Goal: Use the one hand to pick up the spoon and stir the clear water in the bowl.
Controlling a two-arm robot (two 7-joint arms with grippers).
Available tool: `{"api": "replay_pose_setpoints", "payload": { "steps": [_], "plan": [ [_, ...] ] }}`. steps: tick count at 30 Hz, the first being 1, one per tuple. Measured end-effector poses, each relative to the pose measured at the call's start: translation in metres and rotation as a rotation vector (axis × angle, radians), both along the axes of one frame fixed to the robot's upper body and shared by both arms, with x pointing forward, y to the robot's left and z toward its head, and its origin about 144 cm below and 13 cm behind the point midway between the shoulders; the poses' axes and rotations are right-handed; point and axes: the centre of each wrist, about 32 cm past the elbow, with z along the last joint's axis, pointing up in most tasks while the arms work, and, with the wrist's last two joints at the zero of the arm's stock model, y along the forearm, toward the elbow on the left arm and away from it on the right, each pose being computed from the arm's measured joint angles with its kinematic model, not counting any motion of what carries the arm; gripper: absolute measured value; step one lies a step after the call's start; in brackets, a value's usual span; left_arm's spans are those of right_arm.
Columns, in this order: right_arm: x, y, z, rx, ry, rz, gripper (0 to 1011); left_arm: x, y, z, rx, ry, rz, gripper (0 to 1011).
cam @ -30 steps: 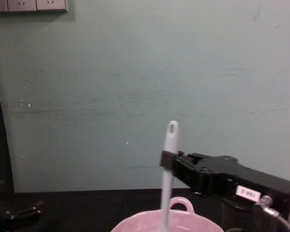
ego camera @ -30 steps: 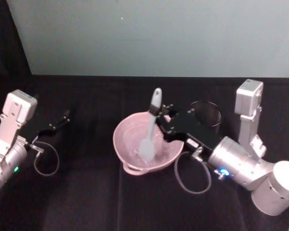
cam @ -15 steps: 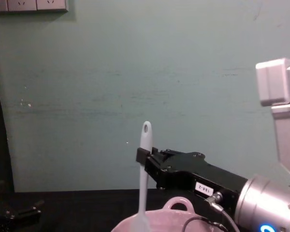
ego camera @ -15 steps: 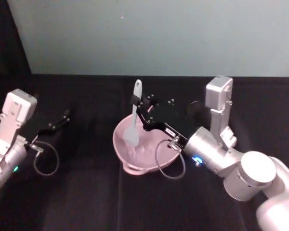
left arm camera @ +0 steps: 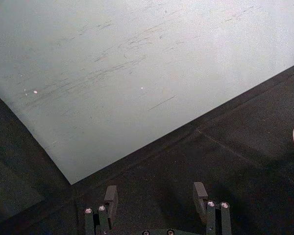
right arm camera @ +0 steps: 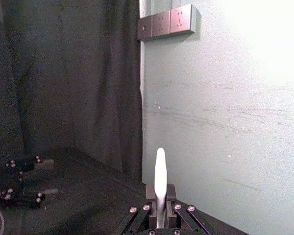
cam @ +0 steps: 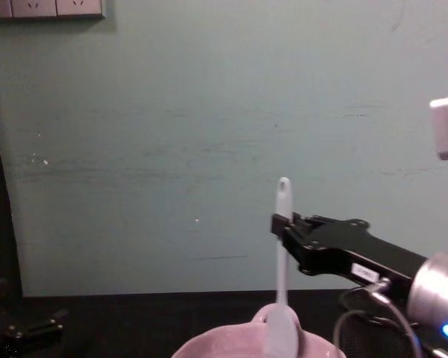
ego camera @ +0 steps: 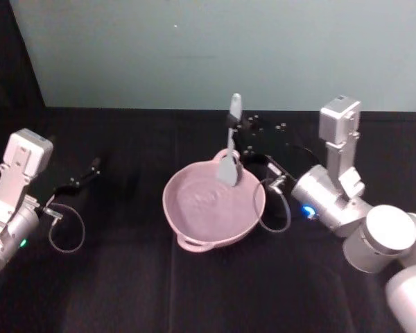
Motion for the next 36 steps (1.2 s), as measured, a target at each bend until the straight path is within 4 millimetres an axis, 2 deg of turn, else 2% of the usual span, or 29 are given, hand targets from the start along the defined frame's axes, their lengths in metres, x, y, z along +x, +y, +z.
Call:
{"api": "replay_pose_setpoints", "payload": {
  "steps": [4, 10, 13, 20, 24, 29, 36],
  "plan": [
    [-0.01, -0.015, 0.003, -0.024, 0.015, -0.006, 110, 0.0, 0.0, 0.0, 0.0, 0.0, 0.0, 1011],
    [-0.03, -0.025, 0.007, -0.032, 0.046, 0.035, 110, 0.0, 0.0, 0.0, 0.0, 0.0, 0.0, 1011],
    [-0.044, -0.023, 0.008, -0.021, 0.078, 0.088, 110, 0.0, 0.0, 0.0, 0.0, 0.0, 0.0, 1011],
    [-0.057, -0.006, 0.01, 0.003, 0.114, 0.171, 110, 0.0, 0.0, 0.0, 0.0, 0.0, 0.0, 1011],
    [-0.054, 0.008, 0.01, 0.01, 0.112, 0.191, 110, 0.0, 0.0, 0.0, 0.0, 0.0, 0.0, 1011],
    [-0.038, 0.024, 0.009, 0.019, 0.086, 0.152, 110, 0.0, 0.0, 0.0, 0.0, 0.0, 0.0, 1011],
    [-0.014, 0.029, 0.003, -0.022, 0.048, 0.051, 110, 0.0, 0.0, 0.0, 0.0, 0.0, 0.0, 1011]
  ]
}}
